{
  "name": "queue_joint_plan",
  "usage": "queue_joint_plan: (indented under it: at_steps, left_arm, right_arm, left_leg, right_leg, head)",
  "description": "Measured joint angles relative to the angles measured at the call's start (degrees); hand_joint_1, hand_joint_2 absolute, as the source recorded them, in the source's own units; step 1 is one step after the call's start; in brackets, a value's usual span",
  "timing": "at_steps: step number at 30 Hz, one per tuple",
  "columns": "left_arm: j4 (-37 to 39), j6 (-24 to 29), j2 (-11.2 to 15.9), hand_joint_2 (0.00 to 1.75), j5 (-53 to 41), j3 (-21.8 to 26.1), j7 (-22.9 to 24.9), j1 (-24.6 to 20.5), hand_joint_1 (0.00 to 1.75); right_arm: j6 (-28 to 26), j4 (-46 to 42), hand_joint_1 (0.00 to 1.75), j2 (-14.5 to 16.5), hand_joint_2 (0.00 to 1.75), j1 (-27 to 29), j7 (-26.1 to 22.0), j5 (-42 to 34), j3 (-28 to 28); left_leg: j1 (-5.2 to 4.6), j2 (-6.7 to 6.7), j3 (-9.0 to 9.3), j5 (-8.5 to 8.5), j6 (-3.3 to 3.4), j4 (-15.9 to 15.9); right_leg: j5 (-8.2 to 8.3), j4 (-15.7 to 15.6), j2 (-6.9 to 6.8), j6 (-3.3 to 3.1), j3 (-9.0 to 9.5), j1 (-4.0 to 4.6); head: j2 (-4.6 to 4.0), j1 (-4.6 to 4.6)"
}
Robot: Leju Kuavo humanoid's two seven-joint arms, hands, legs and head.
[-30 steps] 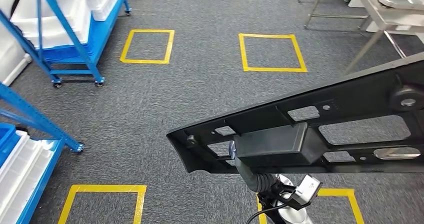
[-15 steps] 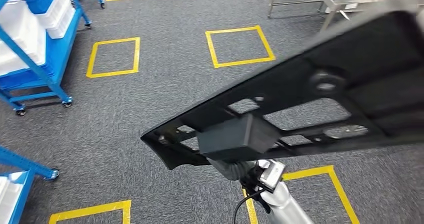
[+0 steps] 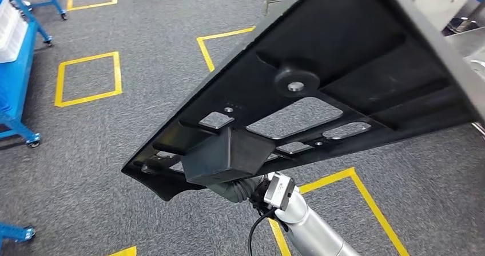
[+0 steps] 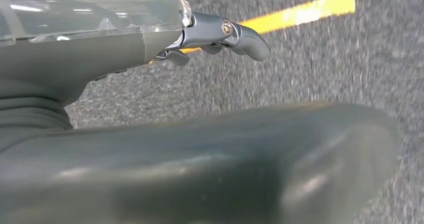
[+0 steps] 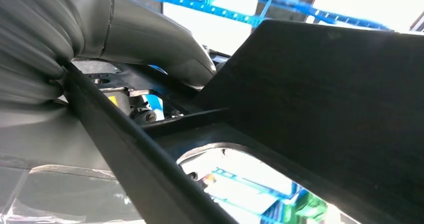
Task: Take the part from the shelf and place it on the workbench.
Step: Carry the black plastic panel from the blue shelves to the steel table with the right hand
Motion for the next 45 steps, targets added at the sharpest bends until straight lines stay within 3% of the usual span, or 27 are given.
queue_joint_plan:
  at_steps: [1, 2, 4, 6, 8, 9, 11, 13, 15, 17, 19, 21, 23, 24, 26, 28, 30, 31, 32, 33, 35, 37, 39, 40, 42, 43, 45]
  left_arm:
    - [0.0, -0.31, 0.0, 0.0, 0.1, 0.17, 0.35, -0.03, 0.0]
    - [0.0, -0.64, 0.0, 0.0, 0.21, 0.31, 0.69, -0.08, 0.0]
    - [0.0, -1.19, 0.0, 0.0, 0.44, 0.52, 1.29, -0.12, 0.0]
    - [0.0, -1.58, 0.01, 0.0, 0.68, 0.9, 1.82, -0.14, 0.0]
    - [0.0, -1.68, 0.02, 0.0, 0.89, 1.3, 2.52, -0.24, 0.0]
    - [0.0, -1.61, 0.08, 0.0, 0.94, 1.49, 3.05, -0.33, 0.0]
    - [0.0, -1.32, 0.21, 0.0, 1.03, 1.81, 4.25, -0.43, 0.0]
    - [0.0, -0.87, 0.48, 0.0, 1.14, 2.27, 5.38, -0.23, 0.0]
    - [0.0, -0.52, 0.86, 0.0, 1.26, 2.83, 6.65, 0.13, 0.0]
    - [0.0, -0.24, 1.27, 0.0, 1.11, 3.21, 8.1, 0.25, 0.0]
    - [0.01, -0.03, 1.65, 0.0, 0.87, 3.35, 9.16, 0.28, 0.0]
    - [0.01, 0.1, 1.87, 0.0, 0.86, 3.57, 9.6, 0.28, 0.0]
    - [0.0, 0.19, 1.95, 0.0, 0.93, 3.81, 9.74, 0.19, 0.0]
    - [0.0, 0.19, 1.96, 0.0, 0.98, 3.92, 9.73, 0.13, 0.0]
    - [0.0, 0.09, 1.95, 0.0, 1.07, 4.15, 9.58, 0.06, 0.0]
    - [0.0, -0.12, 1.95, 0.0, 1.11, 4.32, 9.36, 0.15, 0.0]
    - [0.0, -0.35, 1.94, 0.0, 1.17, 4.46, 9.16, 0.3, 0.0]
    - [0.0, -0.43, 1.91, 0.0, 1.22, 4.52, 9.06, 0.29, 0.0]
    - [0.0, -0.48, 1.85, 0.0, 1.3, 4.57, 8.96, 0.24, 0.0]
    - [0.0, -0.51, 1.77, 0.0, 1.37, 4.61, 8.89, 0.14, 0.0]
    - [0.0, -0.49, 1.55, 0.0, 1.5, 4.65, 8.82, -0.01, 0.0]
    - [0.0, -0.41, 1.39, 0.0, 1.61, 4.74, 8.8, -0.07, 0.0]
    - [-0.01, -0.34, 1.2, 0.0, 1.66, 4.86, 8.8, -0.18, 0.0]
    - [-0.01, -0.33, 1.11, 0.0, 1.63, 4.92, 8.8, -0.28, 0.0]
    - [-0.02, -0.29, 0.93, 0.0, 1.51, 5.02, 8.8, -0.35, 0.0]
    - [-0.02, -0.26, 0.87, 0.0, 1.46, 5.08, 8.82, -0.27, 0.0]
    - [-0.02, -0.18, 0.83, 0.0, 1.39, 5.2, 8.89, 0.03, 0.0]
  right_arm:
    - [-0.2, 0.04, 1.75, -0.01, 1.75, -0.04, 0.13, -0.34, 0.17]
    - [-0.43, 0.07, 1.75, -0.01, 1.75, -0.13, 0.19, -0.62, 0.33]
    - [-0.83, 0.06, 1.75, -0.01, 1.75, -0.45, 0.14, -1.02, 0.52]
    - [-1.13, 0.05, 1.75, -0.02, 1.75, -0.67, -0.03, -1.36, 0.58]
    - [-1.37, -0.02, 1.75, -0.06, 1.75, -0.56, -0.14, -1.62, 0.58]
    - [-1.48, -0.14, 1.75, -0.1, 1.75, -0.43, -0.23, -1.68, 0.55]
    - [-1.58, -0.38, 1.75, -0.08, 1.75, -0.28, -0.44, -1.71, 0.5]
    - [-1.6, -0.44, 1.75, -0.04, 1.75, 0.02, -0.6, -1.71, 0.48]
    - [-1.6, -0.42, 1.75, -0.1, 1.75, 0.66, -0.71, -1.69, 0.45]
    - [-1.59, -0.43, 1.75, -0.25, 1.75, 1.16, -0.85, -1.67, 0.34]
    - [-1.59, -0.48, 1.75, -0.34, 1.75, 1.37, -0.98, -1.67, 0.07]
    - [-1.6, -0.61, 1.75, -0.38, 1.75, 1.58, -1.05, -1.67, -0.29]
    - [-1.6, -0.74, 1.75, -0.47, 1.75, 1.96, -1.12, -1.67, -0.5]
    - [-1.59, -0.78, 1.75, -0.54, 1.75, 2.2, -1.16, -1.68, -0.56]
    - [-1.57, -0.84, 1.75, -0.65, 1.75, 2.46, -1.26, -1.71, -0.62]
    - [-1.44, -0.89, 1.75, -0.71, 1.75, 2.57, -1.4, -1.81, -0.65]
    - [-1.14, -0.87, 1.75, -0.74, 1.75, 2.81, -1.49, -1.98, -0.64]
    - [-0.98, -0.87, 1.75, -0.76, 1.75, 2.92, -1.5, -2.08, -0.64]
    - [-0.84, -0.87, 1.75, -0.78, 1.75, 3.0, -1.5, -2.21, -0.64]
    - [-0.71, -0.87, 1.75, -0.78, 1.75, 3.0, -1.5, -2.38, -0.65]
    - [-0.58, -0.89, 1.75, -0.77, 1.75, 2.87, -1.52, -2.7, -0.67]
    - [-0.38, -0.89, 1.75, -0.77, 1.75, 2.72, -1.59, -2.94, -0.72]
    - [-0.05, -0.87, 1.75, -0.77, 1.75, 2.65, -1.65, -3.14, -0.87]
    - [0.07, -0.86, 1.75, -0.77, 1.75, 2.63, -1.7, -3.25, -0.97]
    - [0.2, -0.75, 1.75, -0.65, 1.75, 2.44, -1.79, -3.5, -1.07]
    - [0.22, -0.66, 1.75, -0.57, 1.75, 2.36, -1.83, -3.6, -1.08]
    - [0.28, -0.39, 1.75, -0.45, 1.75, 2.38, -1.85, -3.71, -1.08]
  left_leg:
    - [-0.03, 0.7, 0.1, -0.1, -0.05, 0.01]
    - [-0.05, 1.36, 0.26, -0.24, -0.14, 0.01]
    - [-0.23, 2.55, 0.63, -0.59, -0.55, 0.04]
    - [-0.39, 3.63, 0.88, -0.89, -1.13, 0.03]
    - [-0.4, 4.7, 1.15, -1.14, -1.73, -0.11]
    - [-0.31, 4.28, 1.26, -1.5, -1.99, 0.12]
    - [-0.09, 1.65, -0.03, -3.85, -2.37, 3.62]
    - [0.02, -0.91, -3.46, -7.18, -2.55, 10.9]
    - [0.05, -1.53, -6.12, -7.83, -2.74, 15.37]
    - [0.23, -2.05, -5.18, -4.37, -2.85, 11.86]
    - [0.62, -4.46, -2.45, -0.81, -2.88, 4.83]
    - [0.72, -6.37, -1.12, -0.2, -2.55, 1.6]
    - [0.53, -5.7, -0.98, -0.33, -1.8, 1.33]
    - [0.5, -5.02, -0.91, -0.16, -1.37, 1.13]
    - [0.47, -3.59, -0.74, 0.13, -0.53, 0.69]
    - [0.12, -2.13, -0.69, 0.12, -0.06, 0.59]
    - [-0.15, -0.52, -0.71, 0.01, 0.08, 0.61]
    - [-0.23, 0.25, -0.7, -0.05, 0.1, 0.62]
    - [-0.3, 1.01, -0.65, -0.13, 0.08, 0.62]
    - [-0.36, 1.67, -0.53, -0.23, 0.01, 0.62]
    - [-0.53, 2.77, -0.18, -0.51, -0.33, 0.63]
    - [-0.67, 3.66, 0.11, -0.79, -0.85, 0.61]
    - [-0.67, 4.73, 0.48, -0.96, -1.44, 0.41]
    - [-0.58, 4.48, 0.6, -1.27, -1.75, 0.6]
    - [-0.35, 1.83, -0.59, -3.43, -2.25, 3.77]
    - [-0.19, 0.0, -2.11, -5.18, -2.42, 7.07]
    - [-0.12, -1.58, -5.92, -8.13, -2.69, 14.44]
  right_leg:
    - [1.31, -1.67, -0.22, -0.08, 0.82, -0.01]
    - [3.21, -5.33, -0.74, -0.28, 2.75, 0.04]
    - [5.83, -13.32, -3.37, -1.01, 6.96, 0.64]
    - [6.28, -16.57, -4.66, -1.63, 8.5, 1.32]
    - [6.53, -16.87, -3.15, -2.08, 8.5, 1.36]
    - [6.7, -17.24, -2.44, -2.34, 8.7, 1.2]
    - [7.05, -17.89, -1.11, -2.9, 9.15, 0.8]
    - [7.08, -17.94, 0.34, -3.17, 9.22, 0.77]
    - [7.04, -17.77, 2.06, -3.2, 9.22, 0.77]
    - [6.88, -17.38, 3.85, -2.98, 9.21, 0.65]
    - [6.6, -16.68, 5.41, -2.49, 8.95, 0.53]
    - [6.56, -16.17, 6.72, -1.79, 8.3, 0.43]
    - [6.85, -16.19, 7.95, -1.01, 7.78, 0.28]
    - [6.8, -16.03, 7.58, -0.7, 7.63, 0.25]
    - [5.09, -13.29, 4.5, -0.26, 6.32, 0.39]
    - [1.46, -6.37, 1.02, 0.02, 3.03, 0.4]
    - [-0.75, -0.05, 0.13, 0.14, -0.11, 0.25]
    - [-0.45, 0.42, -0.02, 0.1, -0.34, 0.22]
    - [0.73, -1.18, -0.23, -0.01, 0.52, 0.23]
    - [2.52, -4.93, -0.78, -0.21, 2.61, 0.31]
    - [5.15, -13.01, -3.22, -0.9, 7.04, 0.85]
    - [5.68, -16.29, -4.43, -1.46, 8.78, 1.41]
    - [5.86, -16.51, -3.06, -1.89, 8.79, 1.48]
    - [6.05, -16.86, -2.32, -2.18, 8.95, 1.35]
    - [6.47, -17.51, -1.04, -2.8, 9.37, 0.91]
    - [6.55, -17.63, -0.41, -2.99, 9.46, 0.83]
    - [6.54, -17.59, 1.1, -3.2, 9.47, 0.83]
  head:
    - [0.0, 0.0]
    - [0.0, 0.0]
    - [0.0, 0.0]
    - [0.0, 0.0]
    - [0.0, -0.01]
    - [0.0, -0.01]
    - [0.0, -0.02]
    - [0.0, -0.01]
    - [0.0, -0.01]
    - [0.0, -0.01]
    - [0.0, 0.0]
    - [0.01, -0.01]
    - [0.01, -0.02]
    - [0.0, -0.02]
    - [0.0, -0.01]
    - [0.0, 0.0]
    - [0.0, 0.0]
    - [0.0, 0.0]
    - [0.0, 0.0]
    - [0.0, 0.0]
    - [0.0, 0.0]
    - [0.0, 0.0]
    - [0.0, -0.01]
    - [0.0, -0.01]
    - [0.0, -0.02]
    - [0.0, -0.02]
    - [0.0, -0.02]
